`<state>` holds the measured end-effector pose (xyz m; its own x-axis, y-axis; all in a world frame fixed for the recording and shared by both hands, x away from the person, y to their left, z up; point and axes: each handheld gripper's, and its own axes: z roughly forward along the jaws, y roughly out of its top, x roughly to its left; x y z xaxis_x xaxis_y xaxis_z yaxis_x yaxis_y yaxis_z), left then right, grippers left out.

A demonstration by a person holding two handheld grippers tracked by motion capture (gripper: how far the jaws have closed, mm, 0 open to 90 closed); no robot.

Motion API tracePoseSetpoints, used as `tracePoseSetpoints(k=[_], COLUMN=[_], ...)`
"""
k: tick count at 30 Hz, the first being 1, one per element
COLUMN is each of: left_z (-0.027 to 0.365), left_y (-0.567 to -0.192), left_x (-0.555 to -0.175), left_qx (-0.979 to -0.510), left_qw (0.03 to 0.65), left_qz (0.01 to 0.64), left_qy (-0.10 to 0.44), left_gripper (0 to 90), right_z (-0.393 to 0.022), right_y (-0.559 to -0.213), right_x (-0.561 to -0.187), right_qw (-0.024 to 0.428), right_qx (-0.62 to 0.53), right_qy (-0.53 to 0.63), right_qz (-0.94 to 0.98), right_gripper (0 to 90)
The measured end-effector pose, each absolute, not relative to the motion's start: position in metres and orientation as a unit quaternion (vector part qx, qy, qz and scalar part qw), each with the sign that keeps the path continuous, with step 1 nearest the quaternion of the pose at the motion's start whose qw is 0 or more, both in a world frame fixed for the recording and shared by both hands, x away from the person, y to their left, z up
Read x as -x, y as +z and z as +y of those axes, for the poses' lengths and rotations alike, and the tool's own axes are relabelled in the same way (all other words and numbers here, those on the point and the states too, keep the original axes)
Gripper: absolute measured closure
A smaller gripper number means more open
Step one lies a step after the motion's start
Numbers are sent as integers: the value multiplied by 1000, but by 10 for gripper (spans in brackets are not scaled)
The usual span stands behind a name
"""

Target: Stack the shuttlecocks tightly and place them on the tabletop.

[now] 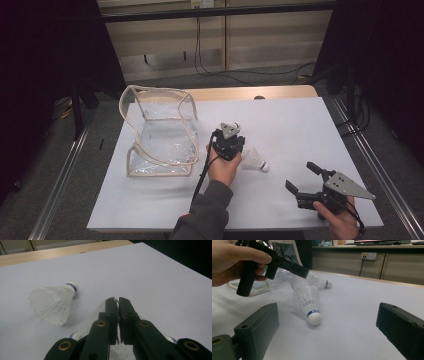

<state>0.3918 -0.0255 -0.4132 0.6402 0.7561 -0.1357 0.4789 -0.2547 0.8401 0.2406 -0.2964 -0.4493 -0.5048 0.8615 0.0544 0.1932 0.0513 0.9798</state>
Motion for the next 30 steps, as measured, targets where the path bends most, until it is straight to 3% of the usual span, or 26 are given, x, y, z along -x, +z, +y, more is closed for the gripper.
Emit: tracePoseSetpoints(k=[19,30], left_z=[-25,-22], left_y=[-406,-402], left_x=[-386,-389], left_qx=[-781,-778], left_qw=[473,479], left_qz=[388,374], left_qy=[124,160], left_gripper=[868,702], right_z=[-296,-296], right_y=[-449,-449], right_x=[-240,-241], right_qw=[298,298], right_qx=[-399,-399], right_qy=[561,561], right_qz=[662,662], right_gripper=[38,38])
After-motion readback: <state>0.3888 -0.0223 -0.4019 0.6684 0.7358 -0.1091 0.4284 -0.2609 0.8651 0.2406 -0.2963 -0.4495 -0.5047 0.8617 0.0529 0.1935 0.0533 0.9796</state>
